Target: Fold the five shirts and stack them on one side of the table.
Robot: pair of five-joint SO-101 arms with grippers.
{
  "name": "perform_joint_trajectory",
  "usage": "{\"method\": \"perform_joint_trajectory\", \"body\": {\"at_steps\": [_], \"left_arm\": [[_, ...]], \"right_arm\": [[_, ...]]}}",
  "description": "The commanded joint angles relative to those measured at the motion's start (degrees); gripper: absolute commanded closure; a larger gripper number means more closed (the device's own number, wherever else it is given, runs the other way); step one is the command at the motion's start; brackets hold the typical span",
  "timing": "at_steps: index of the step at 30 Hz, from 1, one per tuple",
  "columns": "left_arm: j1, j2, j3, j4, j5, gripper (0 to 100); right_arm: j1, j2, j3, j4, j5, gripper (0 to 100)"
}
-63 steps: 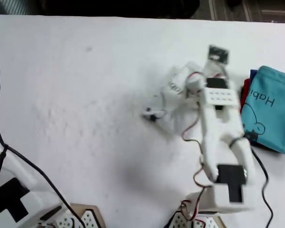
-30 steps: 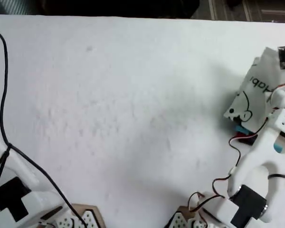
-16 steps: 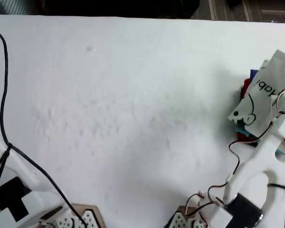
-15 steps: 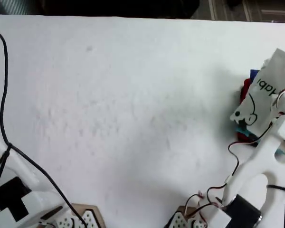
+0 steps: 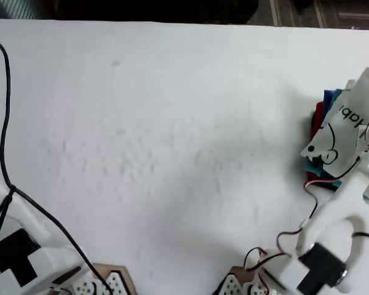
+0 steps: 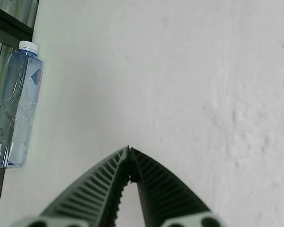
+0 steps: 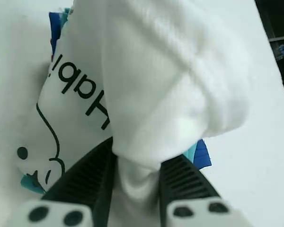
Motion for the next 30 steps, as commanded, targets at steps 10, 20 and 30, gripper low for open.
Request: {"method": "perform_joint_trajectory", "body": {"at_steps": [10, 20, 30], "left_arm": [[0.2, -1.5, -0.2, -0.7, -0.4, 97], [0.3, -1.4, -0.2, -0.7, -0.4, 97], [0.3, -1.4, -0.2, -0.7, -0.3, 97]], "right_arm": [[3.5, 11.6, -19.0, 1.5, -0.4, 61.8], [2.0, 11.4, -29.2, 16.3, -0.4, 67.3], [-7.0, 14.4, -29.6, 19.8, -4.4, 96.9]]}}
